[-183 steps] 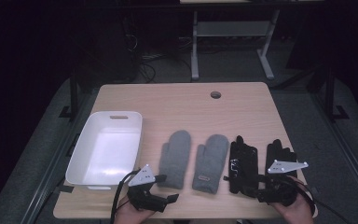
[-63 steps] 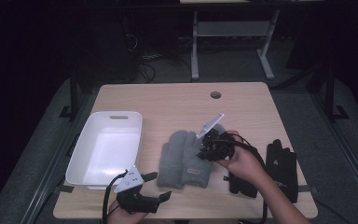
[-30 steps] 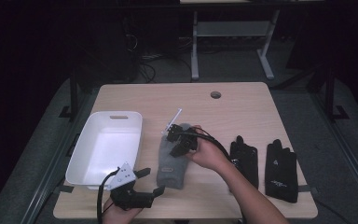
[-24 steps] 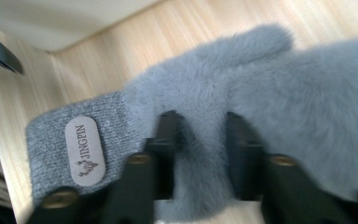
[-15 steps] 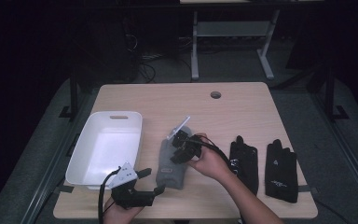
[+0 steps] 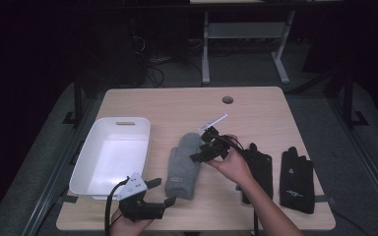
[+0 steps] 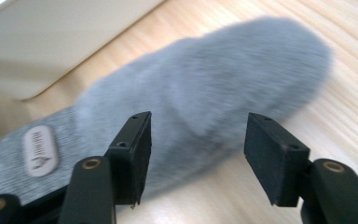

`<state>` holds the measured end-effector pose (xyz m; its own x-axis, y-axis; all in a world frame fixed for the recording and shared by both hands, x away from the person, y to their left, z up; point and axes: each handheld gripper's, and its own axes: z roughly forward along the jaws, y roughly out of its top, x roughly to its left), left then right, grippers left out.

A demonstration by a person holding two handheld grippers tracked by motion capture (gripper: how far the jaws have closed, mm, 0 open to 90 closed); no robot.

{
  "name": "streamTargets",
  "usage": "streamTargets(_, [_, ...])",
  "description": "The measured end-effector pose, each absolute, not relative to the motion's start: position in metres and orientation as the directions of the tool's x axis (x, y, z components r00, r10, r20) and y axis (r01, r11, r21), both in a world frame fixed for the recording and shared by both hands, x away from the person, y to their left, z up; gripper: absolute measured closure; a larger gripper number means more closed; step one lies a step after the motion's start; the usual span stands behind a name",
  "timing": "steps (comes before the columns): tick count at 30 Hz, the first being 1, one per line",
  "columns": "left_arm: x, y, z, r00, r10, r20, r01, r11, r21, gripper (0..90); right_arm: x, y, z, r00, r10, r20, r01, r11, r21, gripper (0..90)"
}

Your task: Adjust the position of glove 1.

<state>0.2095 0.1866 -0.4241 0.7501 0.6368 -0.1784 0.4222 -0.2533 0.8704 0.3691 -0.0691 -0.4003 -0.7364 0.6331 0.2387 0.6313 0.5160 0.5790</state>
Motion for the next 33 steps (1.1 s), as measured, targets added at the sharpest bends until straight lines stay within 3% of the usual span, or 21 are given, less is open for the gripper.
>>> streamTargets(12, [0.206,0.174,-0.423,0.781,0.6,-0.171,0.406,-0.281,0.87,21.6,0.401,-0.081,-0.403,-0.63,0.704,0.327,0.725,0.383,0.573,33.8])
streamTargets(22, [0.207,0.17,-0.425,0.789,0.585,-0.185,0.415,-0.287,0.863,21.6,0.431,-0.078,-0.428,-0.537,0.738,0.408,0.812,0.322,0.486,31.0])
streamTargets(33, [0.204,0.168,-0.425,0.796,0.579,-0.175,0.407,-0.298,0.863,21.6,0.431,-0.063,-0.445,-0.519,0.768,0.374,0.827,0.343,0.445,34.7])
